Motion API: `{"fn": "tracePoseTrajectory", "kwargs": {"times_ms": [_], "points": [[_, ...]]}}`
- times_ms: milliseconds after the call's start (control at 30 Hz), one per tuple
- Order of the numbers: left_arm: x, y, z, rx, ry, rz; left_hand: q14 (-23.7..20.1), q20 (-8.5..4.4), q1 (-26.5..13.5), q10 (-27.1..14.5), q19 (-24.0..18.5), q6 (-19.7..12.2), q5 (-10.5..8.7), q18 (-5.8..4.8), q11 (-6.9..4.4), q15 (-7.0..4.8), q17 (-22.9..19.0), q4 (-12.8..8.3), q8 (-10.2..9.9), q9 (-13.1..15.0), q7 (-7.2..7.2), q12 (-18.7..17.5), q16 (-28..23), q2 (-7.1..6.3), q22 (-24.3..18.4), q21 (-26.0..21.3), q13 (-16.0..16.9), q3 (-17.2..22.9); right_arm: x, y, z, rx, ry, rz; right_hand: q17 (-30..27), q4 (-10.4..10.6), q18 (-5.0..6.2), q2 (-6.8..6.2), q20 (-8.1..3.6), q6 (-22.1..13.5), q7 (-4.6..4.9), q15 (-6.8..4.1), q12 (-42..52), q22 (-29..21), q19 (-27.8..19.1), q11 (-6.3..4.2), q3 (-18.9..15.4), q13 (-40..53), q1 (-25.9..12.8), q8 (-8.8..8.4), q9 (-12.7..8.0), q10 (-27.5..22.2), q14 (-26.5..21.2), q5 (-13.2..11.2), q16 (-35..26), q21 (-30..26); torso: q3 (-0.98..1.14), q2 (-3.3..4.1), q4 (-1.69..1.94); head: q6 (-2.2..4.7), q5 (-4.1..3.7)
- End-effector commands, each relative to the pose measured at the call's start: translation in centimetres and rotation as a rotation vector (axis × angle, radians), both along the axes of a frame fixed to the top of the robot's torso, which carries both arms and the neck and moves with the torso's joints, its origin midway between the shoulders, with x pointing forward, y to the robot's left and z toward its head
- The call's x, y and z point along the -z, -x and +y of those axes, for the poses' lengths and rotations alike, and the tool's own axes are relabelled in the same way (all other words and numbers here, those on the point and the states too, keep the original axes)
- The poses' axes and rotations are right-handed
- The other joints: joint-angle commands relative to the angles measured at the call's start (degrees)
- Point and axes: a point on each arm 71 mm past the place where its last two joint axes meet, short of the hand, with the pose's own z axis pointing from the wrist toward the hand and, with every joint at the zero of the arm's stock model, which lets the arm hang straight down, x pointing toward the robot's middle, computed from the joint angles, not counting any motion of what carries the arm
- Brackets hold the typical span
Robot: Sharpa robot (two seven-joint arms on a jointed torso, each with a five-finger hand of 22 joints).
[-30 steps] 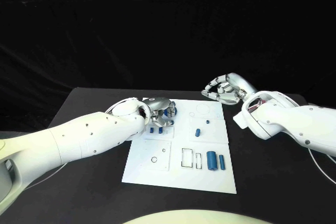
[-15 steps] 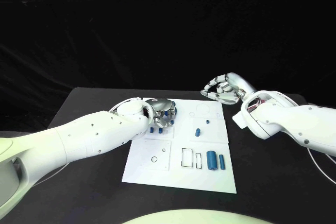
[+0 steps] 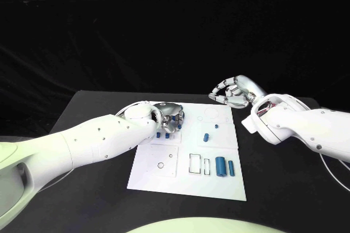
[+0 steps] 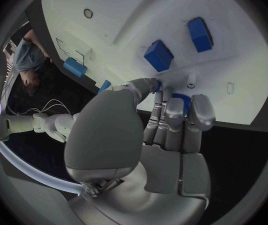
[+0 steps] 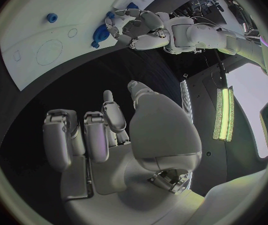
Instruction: Assemble the parts on the task board
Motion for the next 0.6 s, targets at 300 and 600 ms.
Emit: {"fn": "tracePoseTrajectory", "kwargs": {"times_ms": [300,600], "points": [[0.40,0.07,-0.51,0.015,-0.027,0.025,0.7,0.01,0.6,1.1,0.6,0.9,-0.57,-0.89,0.01,0.01,0.1,-0.3,-0.6,-0.5,-0.09,-0.7,0.8,0.28,0.4,0.4,-0.6,0.9,-0.02,0.08,0.20,-0.012,0.002,-0.003,6.6,0.0,0.75,-0.05,-0.24,-0.1,-0.19,-0.41,-0.3,11.2,2.3,0.12,0.1,0.0,-0.5,0.09,-0.1,-0.4,4.2,0.3,-0.2,-0.2,0.00,0.14,-0.08,-0.08,-0.09],[0.49,0.17,-0.80,0.023,-0.023,0.027,1.2,-0.13,0.5,1.9,1.1,1.4,-0.70,-1.02,-0.17,-0.13,0.6,-0.6,-1.0,-1.0,-0.21,-1.3,1.4,0.28,1.0,0.9,-1.3,1.3,-0.02,0.10,0.22,-0.013,0.002,-0.003,6.6,0.0,0.74,-0.03,-0.24,-0.1,-0.20,-0.42,-0.2,11.3,2.3,0.12,0.1,0.1,-0.5,0.14,-0.1,-0.3,4.2,0.4,-0.2,-0.1,0.03,-0.03,0.00,-0.27,-0.22]]}}
